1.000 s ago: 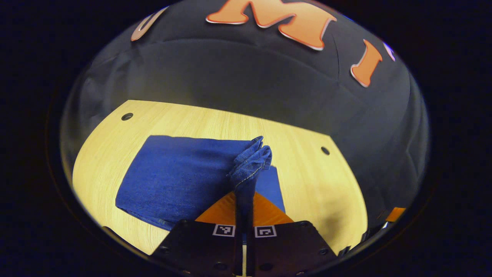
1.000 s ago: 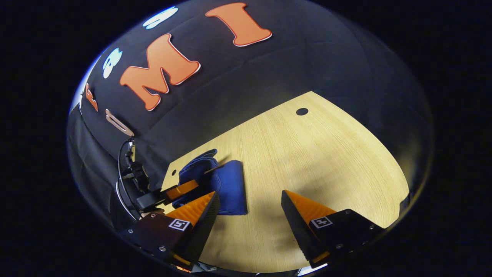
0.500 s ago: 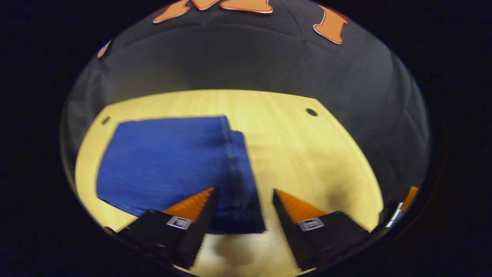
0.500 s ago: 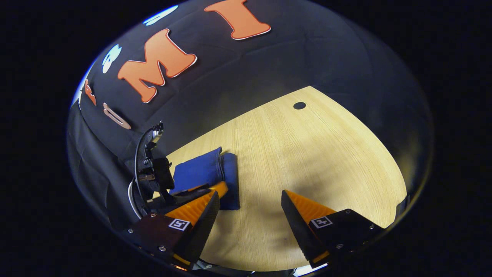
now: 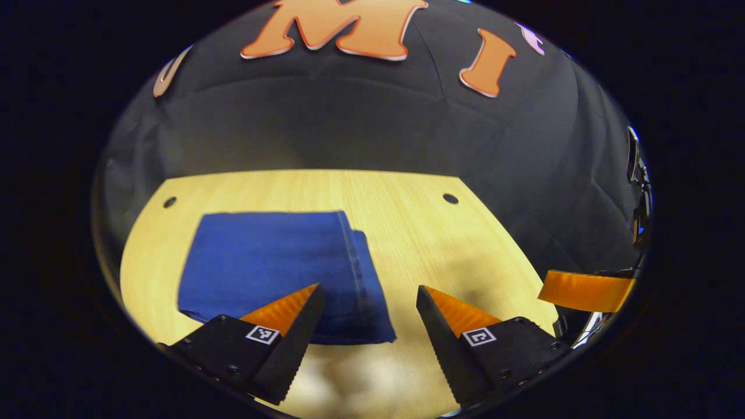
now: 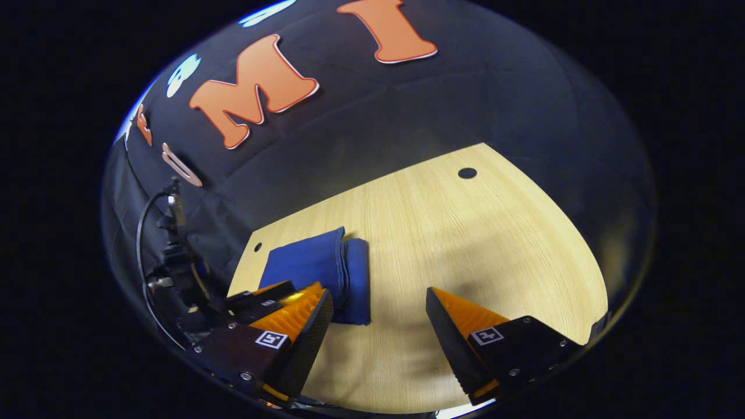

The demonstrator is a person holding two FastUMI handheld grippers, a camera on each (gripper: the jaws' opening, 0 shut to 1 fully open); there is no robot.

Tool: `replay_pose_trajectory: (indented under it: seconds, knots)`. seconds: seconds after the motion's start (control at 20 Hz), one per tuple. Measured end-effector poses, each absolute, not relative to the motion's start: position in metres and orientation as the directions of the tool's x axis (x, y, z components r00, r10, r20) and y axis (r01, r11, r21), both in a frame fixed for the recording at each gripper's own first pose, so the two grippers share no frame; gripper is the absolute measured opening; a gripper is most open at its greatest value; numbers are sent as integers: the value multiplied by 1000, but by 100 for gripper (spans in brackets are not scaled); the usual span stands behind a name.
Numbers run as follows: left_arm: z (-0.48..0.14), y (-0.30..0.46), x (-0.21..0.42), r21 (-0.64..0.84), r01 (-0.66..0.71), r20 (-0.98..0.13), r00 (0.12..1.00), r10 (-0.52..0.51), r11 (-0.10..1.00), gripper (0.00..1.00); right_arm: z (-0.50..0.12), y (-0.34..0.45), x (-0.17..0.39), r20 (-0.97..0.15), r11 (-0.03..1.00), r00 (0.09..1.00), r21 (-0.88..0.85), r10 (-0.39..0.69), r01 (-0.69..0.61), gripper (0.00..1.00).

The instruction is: Grasp the waist and the cuffs of the jeans and fold them to make the two legs overlap; first hold the waist and fold one-third of the jeans toward the cuffs, then hold the cuffs and fold the remaining one-third in the same direction to finish folding.

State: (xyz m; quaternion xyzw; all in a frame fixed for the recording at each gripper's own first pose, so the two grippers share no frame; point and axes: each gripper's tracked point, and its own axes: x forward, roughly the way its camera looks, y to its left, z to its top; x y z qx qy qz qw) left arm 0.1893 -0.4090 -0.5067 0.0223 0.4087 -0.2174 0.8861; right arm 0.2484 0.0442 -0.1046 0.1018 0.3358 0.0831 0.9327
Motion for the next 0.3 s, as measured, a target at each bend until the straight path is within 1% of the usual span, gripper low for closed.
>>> replay_pose_trajectory:
  seconds: [0.3]
  knots:
    - [-398,-319,224,-37,338,-578,761,-296,940,98,-52,91,264,-518,978,830,119,209,-172,98]
